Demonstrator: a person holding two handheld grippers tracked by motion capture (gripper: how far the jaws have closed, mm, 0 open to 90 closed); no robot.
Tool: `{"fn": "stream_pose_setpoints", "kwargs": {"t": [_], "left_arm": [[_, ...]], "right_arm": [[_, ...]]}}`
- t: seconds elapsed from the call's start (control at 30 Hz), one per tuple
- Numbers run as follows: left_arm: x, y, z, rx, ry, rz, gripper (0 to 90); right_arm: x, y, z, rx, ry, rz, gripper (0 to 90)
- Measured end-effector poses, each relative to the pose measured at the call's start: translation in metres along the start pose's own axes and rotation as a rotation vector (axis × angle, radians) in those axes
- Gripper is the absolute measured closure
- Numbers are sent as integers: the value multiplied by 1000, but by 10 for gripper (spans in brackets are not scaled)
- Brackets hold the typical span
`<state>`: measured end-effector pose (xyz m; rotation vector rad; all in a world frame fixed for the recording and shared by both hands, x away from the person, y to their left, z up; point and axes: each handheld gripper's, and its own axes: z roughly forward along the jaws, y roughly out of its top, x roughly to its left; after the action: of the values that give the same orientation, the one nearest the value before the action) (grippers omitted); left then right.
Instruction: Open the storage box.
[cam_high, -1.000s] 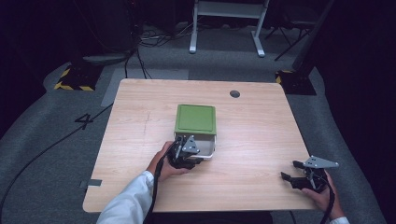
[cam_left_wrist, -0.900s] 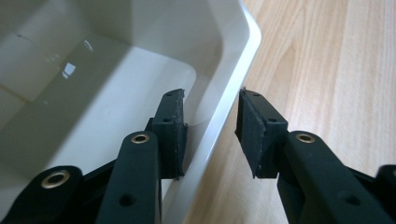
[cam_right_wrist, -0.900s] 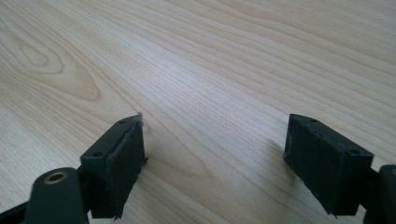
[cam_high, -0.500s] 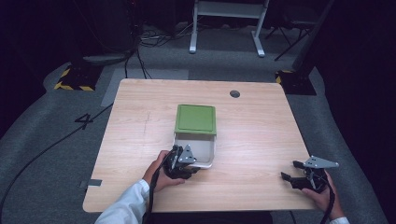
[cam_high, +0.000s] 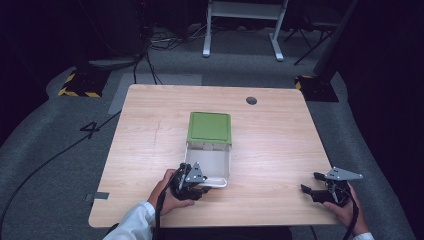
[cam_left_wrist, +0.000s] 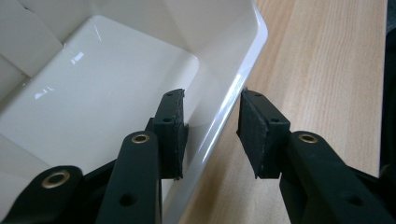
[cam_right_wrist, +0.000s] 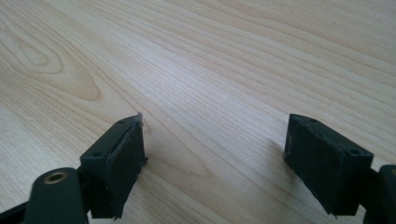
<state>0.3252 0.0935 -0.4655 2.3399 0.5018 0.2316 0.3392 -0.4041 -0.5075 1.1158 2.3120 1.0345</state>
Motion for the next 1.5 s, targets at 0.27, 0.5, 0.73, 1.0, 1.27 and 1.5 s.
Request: {"fn": "stream_pose_setpoints", "kwargs": {"t": [0.27, 0.5, 0.73, 1.0, 1.27, 1.5], "left_arm": [[-7, -7, -5, -2, -3, -12, 594], [-13, -10, -7, -3, -8, -21, 589], [-15, -10, -9, -2, -4, -22, 579], [-20, -7, -13, -18, -2, -13, 438], [-27, 3, -27, -80, -34, 26, 350], [-27, 14, -46, -132, -10, 47, 329]], "right_arm": [[0, 0, 0, 1, -1, 1, 202], [0, 0, 0, 1, -1, 0, 202], [0, 0, 0, 1, -1, 1, 202], [0, 0, 0, 1, -2, 1, 202], [0, 0, 0, 1, -1, 1, 202], [0, 0, 0, 1, -1, 1, 202]]}}
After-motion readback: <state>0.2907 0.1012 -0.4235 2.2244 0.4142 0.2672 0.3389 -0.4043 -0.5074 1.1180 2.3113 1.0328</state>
